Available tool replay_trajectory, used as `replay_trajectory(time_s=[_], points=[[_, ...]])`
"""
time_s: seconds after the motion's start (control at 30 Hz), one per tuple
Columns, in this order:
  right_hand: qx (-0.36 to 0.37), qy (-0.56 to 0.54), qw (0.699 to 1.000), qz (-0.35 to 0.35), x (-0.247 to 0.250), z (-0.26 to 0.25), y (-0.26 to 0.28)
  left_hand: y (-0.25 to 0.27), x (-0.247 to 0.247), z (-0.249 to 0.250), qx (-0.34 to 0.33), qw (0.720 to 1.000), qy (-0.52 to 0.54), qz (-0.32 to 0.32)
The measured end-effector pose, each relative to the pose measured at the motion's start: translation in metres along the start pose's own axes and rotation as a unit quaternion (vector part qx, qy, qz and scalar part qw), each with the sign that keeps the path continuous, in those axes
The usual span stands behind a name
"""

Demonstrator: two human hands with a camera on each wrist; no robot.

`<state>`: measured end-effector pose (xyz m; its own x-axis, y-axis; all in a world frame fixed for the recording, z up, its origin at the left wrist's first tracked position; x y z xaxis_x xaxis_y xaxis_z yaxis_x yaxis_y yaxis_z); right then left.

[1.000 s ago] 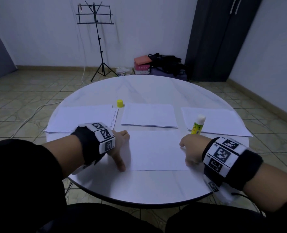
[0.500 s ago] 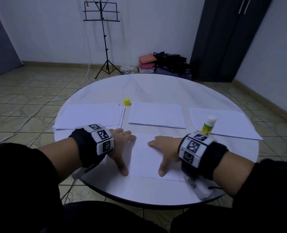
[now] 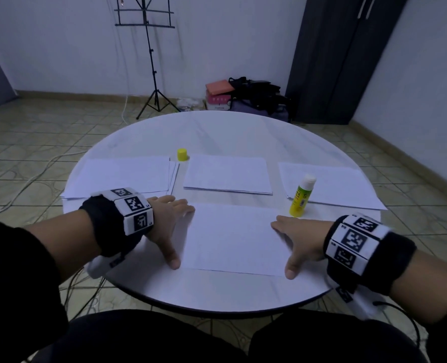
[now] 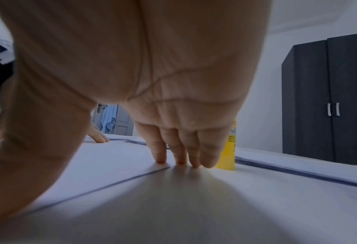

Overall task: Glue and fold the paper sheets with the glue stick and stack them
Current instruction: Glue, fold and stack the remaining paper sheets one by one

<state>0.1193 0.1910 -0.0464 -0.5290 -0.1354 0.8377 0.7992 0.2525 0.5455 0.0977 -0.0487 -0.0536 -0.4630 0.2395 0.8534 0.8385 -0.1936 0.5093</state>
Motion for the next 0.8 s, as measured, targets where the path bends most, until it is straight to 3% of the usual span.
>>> replay_trajectory(time_s=[0.13,0.23,0.3,0.43,0.47,0.53,0.63,0.7,0.8], points=[[-0.006,-0.048,0.999,0.007,0.003,-0.002,-0.002,-0.005,0.004,-0.003,0.007,0.995,0.096,0.014],[-0.012,-0.038,0.999,0.002,0.002,-0.005,-0.003,-0.003,0.01,-0.008,0.014,0.97,0.243,0.013],[-0.02,-0.029,0.999,-0.001,0.002,-0.006,-0.002,-0.001,0.012,-0.013,0.012,0.934,0.355,0.031],[-0.029,-0.014,0.999,-0.007,0.0,-0.007,-0.001,0.011,0.008,-0.016,0.021,0.807,0.588,0.056],[-0.033,-0.013,0.999,-0.005,0.0,-0.008,-0.002,0.013,0.005,-0.014,0.015,0.803,0.593,0.057],[-0.046,-0.027,0.999,0.005,0.0,-0.009,-0.004,0.015,0.002,-0.013,0.002,0.827,0.558,0.072],[-0.056,-0.102,0.992,0.038,0.005,-0.011,-0.005,0.022,0.014,-0.022,-0.013,0.852,0.501,0.15],[-0.059,-0.193,0.976,0.077,0.013,-0.012,-0.005,0.027,0.026,-0.033,-0.019,0.846,0.494,0.202],[-0.064,-0.347,0.927,0.126,0.03,-0.014,-0.009,0.028,0.043,-0.046,-0.025,0.815,0.518,0.259]])
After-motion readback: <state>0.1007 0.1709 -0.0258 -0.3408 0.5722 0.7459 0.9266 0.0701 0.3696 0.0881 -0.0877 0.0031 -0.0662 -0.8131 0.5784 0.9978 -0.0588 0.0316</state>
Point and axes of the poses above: each hand's wrist, its own y-axis away from the middle knuckle, its own x-axis out of the back of the hand, z = x × y, the point moved 7 cm from there along -y, towards the middle knuckle, and after that the axes turned 1 degree about z, right-handed, at the moved point
